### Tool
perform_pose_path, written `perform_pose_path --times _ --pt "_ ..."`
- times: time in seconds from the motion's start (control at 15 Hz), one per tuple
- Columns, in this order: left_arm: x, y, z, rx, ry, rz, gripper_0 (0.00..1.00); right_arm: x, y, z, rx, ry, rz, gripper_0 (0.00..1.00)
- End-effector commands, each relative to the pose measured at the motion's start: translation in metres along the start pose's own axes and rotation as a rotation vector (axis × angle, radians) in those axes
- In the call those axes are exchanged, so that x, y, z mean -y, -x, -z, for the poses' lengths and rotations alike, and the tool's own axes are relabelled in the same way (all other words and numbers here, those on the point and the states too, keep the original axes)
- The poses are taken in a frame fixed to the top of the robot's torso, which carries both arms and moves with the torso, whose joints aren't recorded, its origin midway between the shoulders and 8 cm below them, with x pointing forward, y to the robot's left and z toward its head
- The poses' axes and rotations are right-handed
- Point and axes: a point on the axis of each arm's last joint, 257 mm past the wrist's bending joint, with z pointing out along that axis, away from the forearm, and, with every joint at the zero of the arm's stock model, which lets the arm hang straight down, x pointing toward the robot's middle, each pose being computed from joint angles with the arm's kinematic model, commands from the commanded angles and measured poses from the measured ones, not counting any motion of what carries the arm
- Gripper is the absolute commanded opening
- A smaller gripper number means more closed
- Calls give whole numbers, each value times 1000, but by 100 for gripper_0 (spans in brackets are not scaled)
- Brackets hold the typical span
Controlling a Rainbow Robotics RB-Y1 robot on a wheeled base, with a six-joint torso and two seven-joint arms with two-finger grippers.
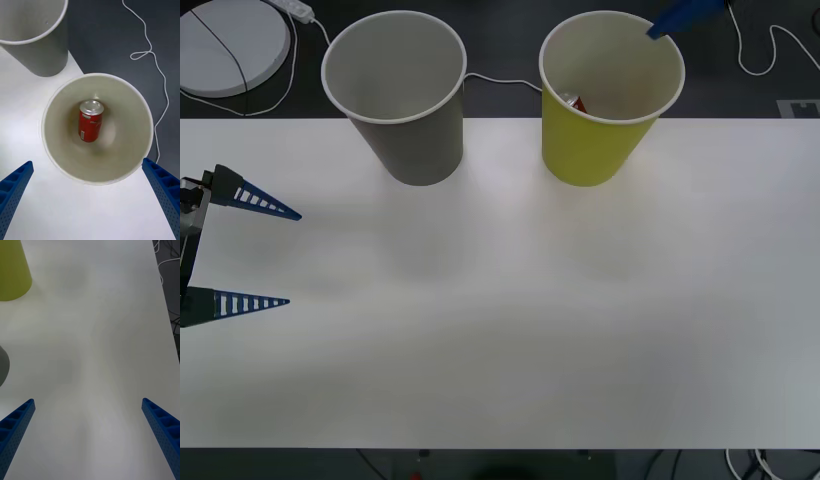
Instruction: Put the can into the green bin and the plastic bottle into the gray bin
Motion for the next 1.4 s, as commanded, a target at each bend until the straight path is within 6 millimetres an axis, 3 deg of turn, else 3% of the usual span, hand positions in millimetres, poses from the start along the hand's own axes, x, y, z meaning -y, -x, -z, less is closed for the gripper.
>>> perform_pose_path --times 0.07,0.8,1.4 --pt "0 0 0 0 0 0 100 -15 -24 16 46 1 46 100" --pt "0 0 0 0 0 0 100 -96 -131 29 229 251 294 100" --pt "0 0 0 0 0 0 100 -158 -224 26 210 229 374 100"
